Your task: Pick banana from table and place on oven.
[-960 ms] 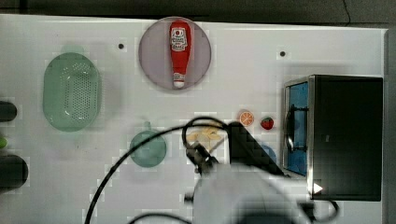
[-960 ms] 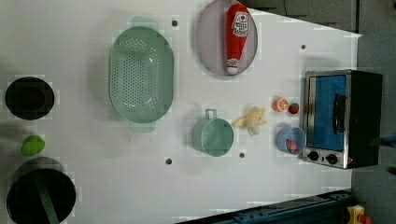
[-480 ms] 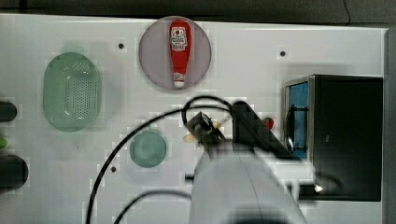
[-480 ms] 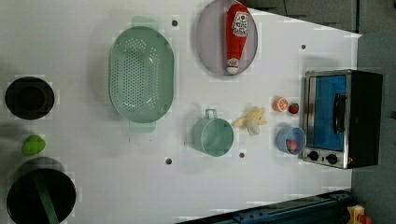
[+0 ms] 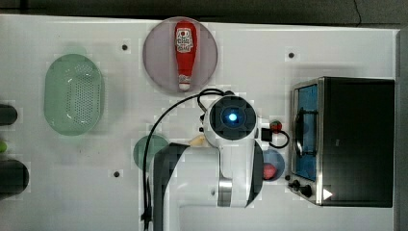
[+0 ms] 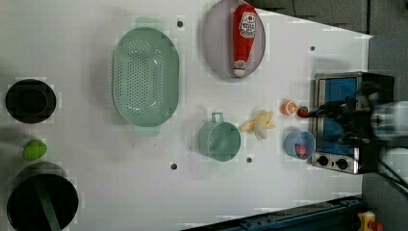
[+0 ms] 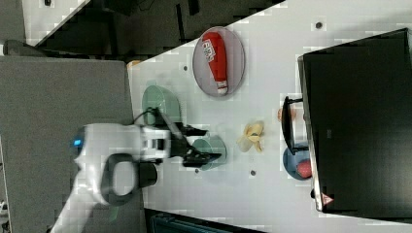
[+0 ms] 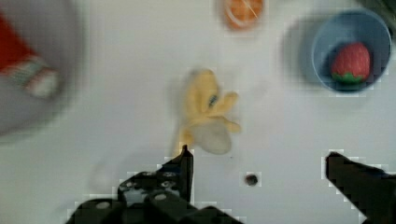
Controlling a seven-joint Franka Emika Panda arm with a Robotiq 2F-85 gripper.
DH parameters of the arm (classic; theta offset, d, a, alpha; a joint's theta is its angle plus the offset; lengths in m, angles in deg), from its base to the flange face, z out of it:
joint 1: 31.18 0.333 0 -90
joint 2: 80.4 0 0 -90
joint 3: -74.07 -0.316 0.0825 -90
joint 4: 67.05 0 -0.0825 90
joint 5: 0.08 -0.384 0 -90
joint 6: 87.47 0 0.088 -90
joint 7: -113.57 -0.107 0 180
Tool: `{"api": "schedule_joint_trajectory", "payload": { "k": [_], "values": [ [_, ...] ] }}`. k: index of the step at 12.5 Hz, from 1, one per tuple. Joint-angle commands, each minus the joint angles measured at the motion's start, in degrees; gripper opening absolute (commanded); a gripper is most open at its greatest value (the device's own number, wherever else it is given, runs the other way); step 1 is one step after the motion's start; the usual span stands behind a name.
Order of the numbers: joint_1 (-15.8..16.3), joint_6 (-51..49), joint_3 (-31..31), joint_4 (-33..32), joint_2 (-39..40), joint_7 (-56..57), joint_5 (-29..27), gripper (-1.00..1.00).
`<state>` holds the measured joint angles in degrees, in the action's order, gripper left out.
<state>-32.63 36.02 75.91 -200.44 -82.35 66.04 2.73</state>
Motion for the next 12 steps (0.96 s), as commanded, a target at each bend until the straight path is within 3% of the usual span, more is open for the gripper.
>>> {"api": "schedule_joint_trajectory", "payload": {
  "k": [1, 6, 12],
  "values": [
    [0.81, 9.62, 0.76, -1.54, 1.92, -0.3, -0.39, 1.0],
    [0.78, 25.19, 0.81, -6.32, 11.88, -0.31, -0.39, 1.0],
    [0.69, 35.05, 0.9, -7.98, 20.53, -0.32, -0.39, 1.0]
  ]
}}
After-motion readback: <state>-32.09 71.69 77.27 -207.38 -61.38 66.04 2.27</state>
